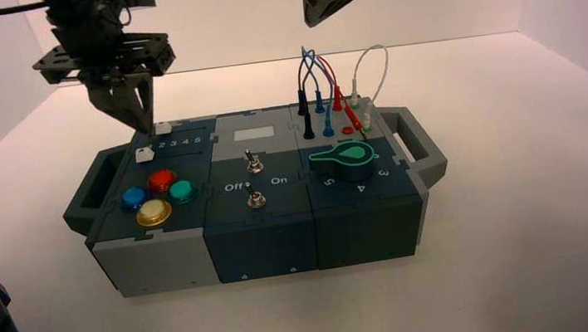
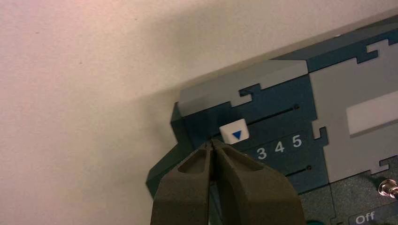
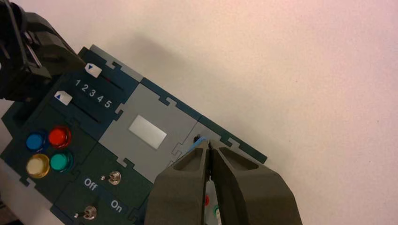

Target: Move the top slider to position 2.

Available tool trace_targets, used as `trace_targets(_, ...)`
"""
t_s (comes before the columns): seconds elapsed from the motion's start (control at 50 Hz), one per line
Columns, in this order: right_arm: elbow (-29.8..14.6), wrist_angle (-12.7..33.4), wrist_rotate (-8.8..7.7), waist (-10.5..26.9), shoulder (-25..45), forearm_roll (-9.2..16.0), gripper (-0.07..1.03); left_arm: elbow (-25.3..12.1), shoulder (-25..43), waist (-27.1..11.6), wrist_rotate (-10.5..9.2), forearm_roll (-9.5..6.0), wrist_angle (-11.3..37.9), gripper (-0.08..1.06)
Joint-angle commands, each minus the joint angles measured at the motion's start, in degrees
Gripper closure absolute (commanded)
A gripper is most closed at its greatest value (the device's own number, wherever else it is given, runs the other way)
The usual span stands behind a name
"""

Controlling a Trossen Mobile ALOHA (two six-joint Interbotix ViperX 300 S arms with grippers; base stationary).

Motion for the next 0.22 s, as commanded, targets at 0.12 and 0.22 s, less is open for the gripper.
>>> trace_targets(0.12,-1.8,0.0,0.0,-0.2,-0.5,-0.1,0.98,-1.1,-4.4,2.1,0.35,0.53,0.5,1.01)
trace_targets(0.22,-1.8,0.1,0.0,-0.9,-0.4,0.0,0.98,-1.1,-5.4,3.0,0.35,0.44,0.6,1.01)
